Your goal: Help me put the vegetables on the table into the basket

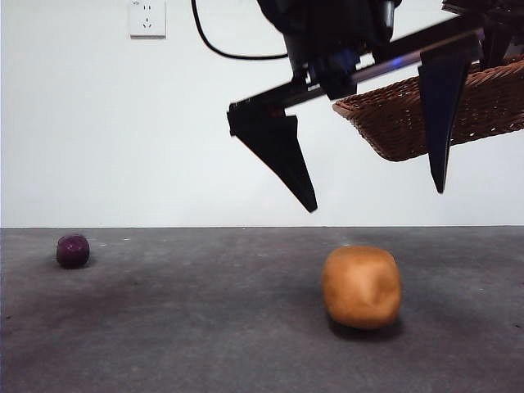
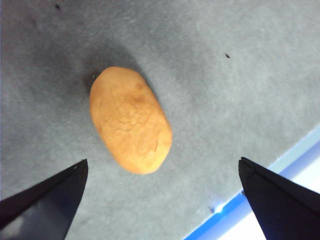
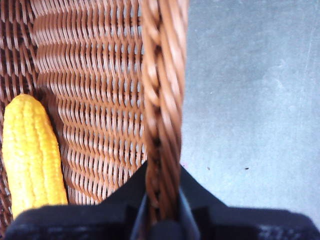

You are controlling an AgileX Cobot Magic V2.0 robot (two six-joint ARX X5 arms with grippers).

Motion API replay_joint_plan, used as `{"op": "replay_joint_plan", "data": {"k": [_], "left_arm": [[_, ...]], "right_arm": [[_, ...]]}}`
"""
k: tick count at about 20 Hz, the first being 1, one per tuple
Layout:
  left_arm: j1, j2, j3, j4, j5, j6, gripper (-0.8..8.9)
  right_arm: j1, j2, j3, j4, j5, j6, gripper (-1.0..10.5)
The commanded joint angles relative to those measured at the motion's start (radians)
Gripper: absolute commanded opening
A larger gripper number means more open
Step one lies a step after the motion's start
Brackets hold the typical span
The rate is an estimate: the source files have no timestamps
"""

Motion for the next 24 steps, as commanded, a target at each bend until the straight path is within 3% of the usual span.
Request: {"op": "replay_joint_plan", "data": {"k": [1,20,21,24], "left_arm": [[0.022,0.009,-0.018,0.042,-0.003,-0.031,5.03],[0.075,0.153,-0.018,0.064,0.068,-0.036,4.91],[0.075,0.158,-0.018,0.066,0.079,-0.037,4.33],[0.079,0.159,-0.018,0.081,0.068,-0.021,0.64]], "right_arm": [[0.004,0.007,-0.001,-0.021,-0.014,-0.004,-0.1],[0.005,0.007,-0.002,-0.022,-0.026,-0.004,-0.1],[0.005,0.007,-0.002,-0.022,-0.026,-0.004,-0.1],[0.005,0.007,-0.002,-0.022,-0.026,-0.004,-0.1]]}}
